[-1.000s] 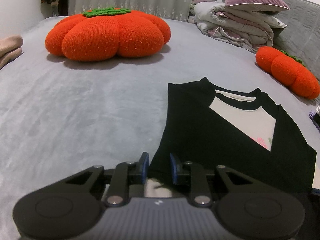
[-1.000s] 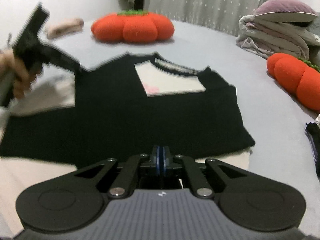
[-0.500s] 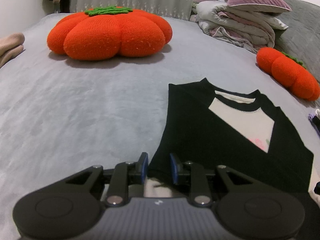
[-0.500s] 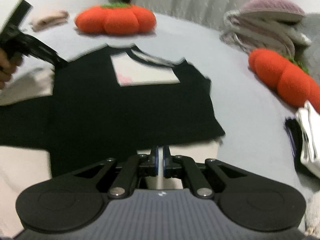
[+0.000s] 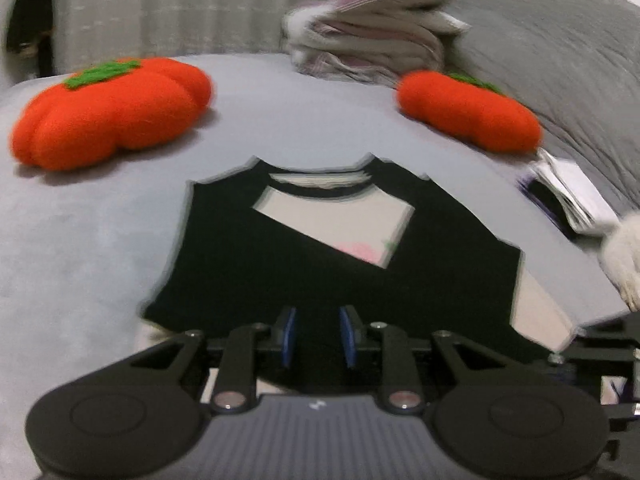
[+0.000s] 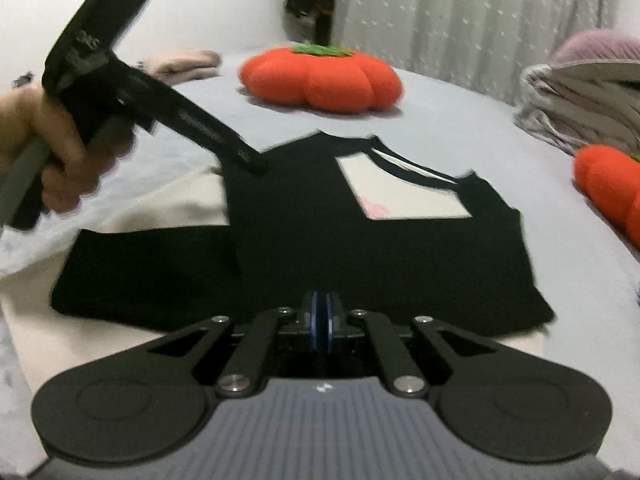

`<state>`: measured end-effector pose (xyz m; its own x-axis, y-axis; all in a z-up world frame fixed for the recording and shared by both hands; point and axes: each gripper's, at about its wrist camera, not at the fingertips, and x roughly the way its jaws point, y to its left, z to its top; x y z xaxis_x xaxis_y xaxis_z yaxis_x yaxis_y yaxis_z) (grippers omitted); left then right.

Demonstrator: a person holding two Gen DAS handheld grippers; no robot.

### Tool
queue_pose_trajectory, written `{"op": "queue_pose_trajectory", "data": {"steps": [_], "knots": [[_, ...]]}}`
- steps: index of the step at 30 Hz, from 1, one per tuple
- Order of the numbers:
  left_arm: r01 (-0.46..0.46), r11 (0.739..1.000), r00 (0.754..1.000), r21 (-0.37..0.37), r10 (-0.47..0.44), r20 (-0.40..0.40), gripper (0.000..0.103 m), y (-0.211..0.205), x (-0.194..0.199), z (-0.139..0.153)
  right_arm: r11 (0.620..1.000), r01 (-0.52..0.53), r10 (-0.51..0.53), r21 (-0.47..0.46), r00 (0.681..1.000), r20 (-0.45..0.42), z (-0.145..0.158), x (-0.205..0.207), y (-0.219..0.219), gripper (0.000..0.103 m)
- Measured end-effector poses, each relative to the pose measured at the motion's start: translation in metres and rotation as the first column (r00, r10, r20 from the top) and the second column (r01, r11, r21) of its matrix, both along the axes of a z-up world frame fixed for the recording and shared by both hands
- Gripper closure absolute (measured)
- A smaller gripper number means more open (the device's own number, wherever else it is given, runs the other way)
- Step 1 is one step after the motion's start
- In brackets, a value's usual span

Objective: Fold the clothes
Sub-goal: 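Pull both grippers back from the folded shirt and look it over, then move both open grippers to the cream hem of the shirt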

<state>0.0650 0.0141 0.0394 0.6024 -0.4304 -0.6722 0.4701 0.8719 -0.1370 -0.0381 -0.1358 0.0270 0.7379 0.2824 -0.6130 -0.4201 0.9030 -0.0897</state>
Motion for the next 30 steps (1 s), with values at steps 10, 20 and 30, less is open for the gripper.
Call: {"op": "queue_pose_trajectory", "data": {"steps": [10, 20, 30], "knots": [[0.032, 0.994, 0.999, 0.1, -0.029, -0.029, 0.078, -0.007, -0.018, -0.019, 0.979, -0.17, 0.162, -0.109, 0.983, -0.084, -0.011, -0.026, 0.027, 0.086], [0.037, 0.993, 0.999, 0.109, -0.035, -0.02, 0.078, -0.008, -0.021, -0.019, 0.999, -0.009, 0.002, -0.049, 0.989, -0.15, 0.001, -0.006, -0.018, 0.087], [0.036, 0.996, 0.999, 0.079, -0.033, -0.038, 0.076, 0.006, -0.019, -0.02, 0.983, -0.143, 0.108, -0.118, 0.959, -0.261, 0.0, -0.02, -0.032, 0.087]]}}
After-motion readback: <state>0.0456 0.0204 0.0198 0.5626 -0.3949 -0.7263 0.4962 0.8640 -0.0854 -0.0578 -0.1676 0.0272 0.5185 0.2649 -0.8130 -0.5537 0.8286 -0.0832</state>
